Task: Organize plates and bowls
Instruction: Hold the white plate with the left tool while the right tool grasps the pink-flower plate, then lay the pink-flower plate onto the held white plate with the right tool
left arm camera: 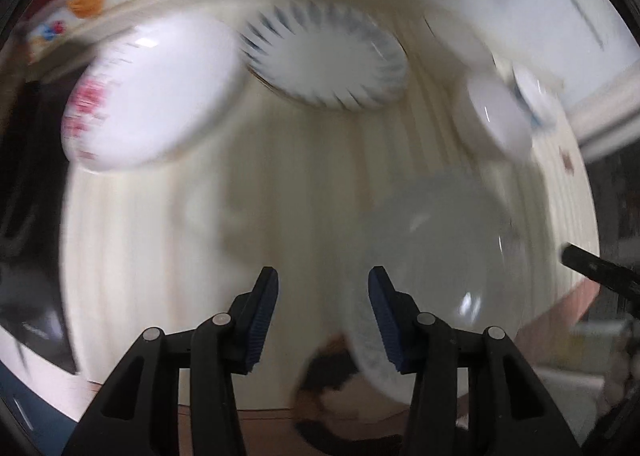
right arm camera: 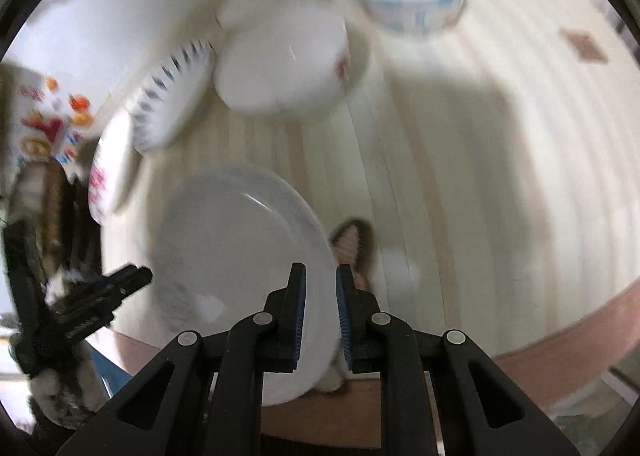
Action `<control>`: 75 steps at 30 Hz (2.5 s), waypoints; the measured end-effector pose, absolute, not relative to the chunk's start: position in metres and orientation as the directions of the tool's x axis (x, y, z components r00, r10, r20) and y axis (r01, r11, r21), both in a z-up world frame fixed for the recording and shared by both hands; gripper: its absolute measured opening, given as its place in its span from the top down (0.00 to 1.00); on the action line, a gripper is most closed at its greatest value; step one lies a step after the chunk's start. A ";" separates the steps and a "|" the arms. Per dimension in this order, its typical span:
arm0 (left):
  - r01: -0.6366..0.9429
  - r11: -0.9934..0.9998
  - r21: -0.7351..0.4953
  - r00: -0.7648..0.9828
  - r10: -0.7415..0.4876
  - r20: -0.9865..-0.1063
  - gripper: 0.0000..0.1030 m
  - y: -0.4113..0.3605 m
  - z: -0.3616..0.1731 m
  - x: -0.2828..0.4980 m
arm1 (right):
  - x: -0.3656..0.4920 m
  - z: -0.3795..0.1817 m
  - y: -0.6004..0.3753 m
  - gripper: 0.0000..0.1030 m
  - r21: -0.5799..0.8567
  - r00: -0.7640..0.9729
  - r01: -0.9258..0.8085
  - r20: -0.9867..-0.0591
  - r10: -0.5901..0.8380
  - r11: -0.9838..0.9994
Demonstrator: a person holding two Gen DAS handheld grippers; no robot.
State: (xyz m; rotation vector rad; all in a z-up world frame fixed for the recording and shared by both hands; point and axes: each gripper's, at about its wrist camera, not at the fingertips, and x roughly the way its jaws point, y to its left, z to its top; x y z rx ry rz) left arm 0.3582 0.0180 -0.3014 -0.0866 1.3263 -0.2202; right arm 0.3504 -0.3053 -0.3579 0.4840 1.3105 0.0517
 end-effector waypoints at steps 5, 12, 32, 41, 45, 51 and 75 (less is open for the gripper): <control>-0.039 0.977 -0.211 0.285 -0.192 -0.939 0.57 0.080 -0.293 0.380 | 0.401 -0.305 -0.237 0.63 0.456 0.317 0.049 -0.851 0.419 0.888; -0.254 0.948 -0.191 0.261 -0.123 -0.958 0.57 0.157 -0.327 0.415 | 0.559 -0.339 -0.089 0.61 0.445 0.184 -0.275 -0.846 0.501 0.852; -0.399 0.897 -0.188 0.255 -0.088 -0.963 0.63 0.183 -0.371 0.455 | 0.691 -0.443 0.008 0.81 0.409 0.009 -0.435 -0.889 0.458 0.802; -0.403 0.892 -0.206 0.270 -0.099 -0.958 0.64 0.186 -0.360 0.440 | 0.665 -0.423 -0.003 0.87 0.437 0.009 -0.464 -0.868 0.497 0.771; -0.398 0.890 -0.222 0.282 -0.111 -0.953 0.64 0.185 -0.348 0.424 | 0.650 -0.411 -0.013 0.87 0.429 0.015 -0.474 -0.869 0.494 0.769; -0.347 0.910 -0.225 0.318 -0.111 -0.942 0.64 0.174 -0.322 0.403 | 0.619 -0.388 -0.039 0.87 0.462 0.034 -0.450 -0.847 0.531 0.764; 0.083 0.975 -0.204 0.334 -0.221 -0.916 0.64 0.030 -0.254 0.350 | 0.420 -0.318 -0.253 0.87 0.540 0.292 -0.165 -0.773 0.564 0.826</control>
